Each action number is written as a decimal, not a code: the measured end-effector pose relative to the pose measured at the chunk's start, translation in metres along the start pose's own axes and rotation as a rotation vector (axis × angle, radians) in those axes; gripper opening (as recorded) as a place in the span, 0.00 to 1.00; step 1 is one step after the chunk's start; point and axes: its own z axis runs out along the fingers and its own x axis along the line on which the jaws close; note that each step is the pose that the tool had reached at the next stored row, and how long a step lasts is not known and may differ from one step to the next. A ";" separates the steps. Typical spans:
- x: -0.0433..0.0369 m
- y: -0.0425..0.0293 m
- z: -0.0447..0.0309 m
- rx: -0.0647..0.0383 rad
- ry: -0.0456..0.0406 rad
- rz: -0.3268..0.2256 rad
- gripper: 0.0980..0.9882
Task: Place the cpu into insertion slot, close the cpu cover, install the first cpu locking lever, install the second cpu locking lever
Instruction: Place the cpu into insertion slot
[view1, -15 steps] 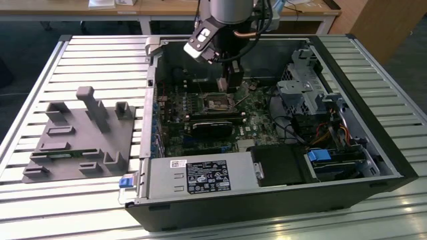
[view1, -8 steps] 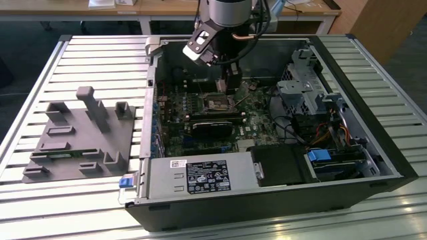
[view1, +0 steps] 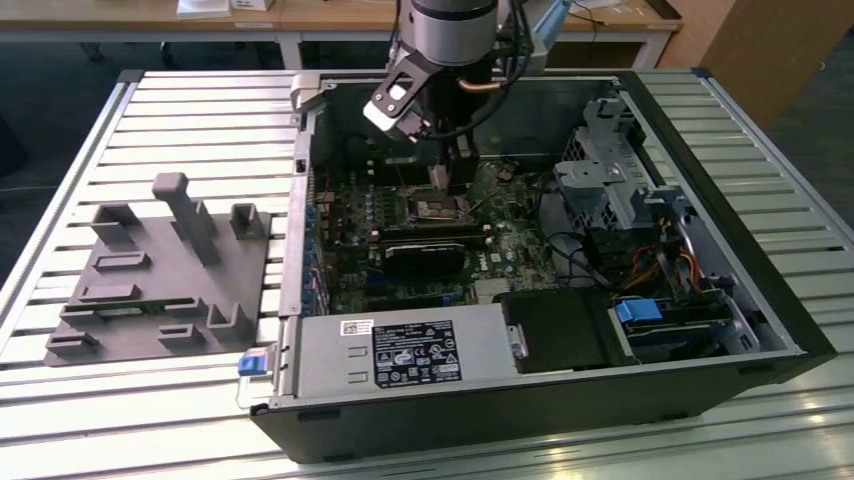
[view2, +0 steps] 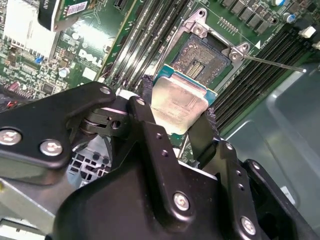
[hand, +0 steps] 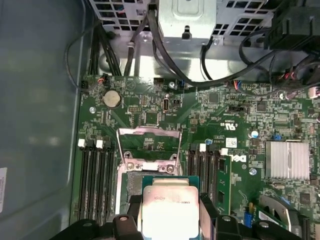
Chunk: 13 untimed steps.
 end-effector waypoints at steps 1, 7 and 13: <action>0.0000 -0.0003 0.0015 0.000 -0.0003 0.003 0.49; 0.0000 -0.0020 0.0070 0.000 -0.0022 0.007 0.49; 0.0000 -0.0024 0.0080 0.000 -0.0024 0.007 0.49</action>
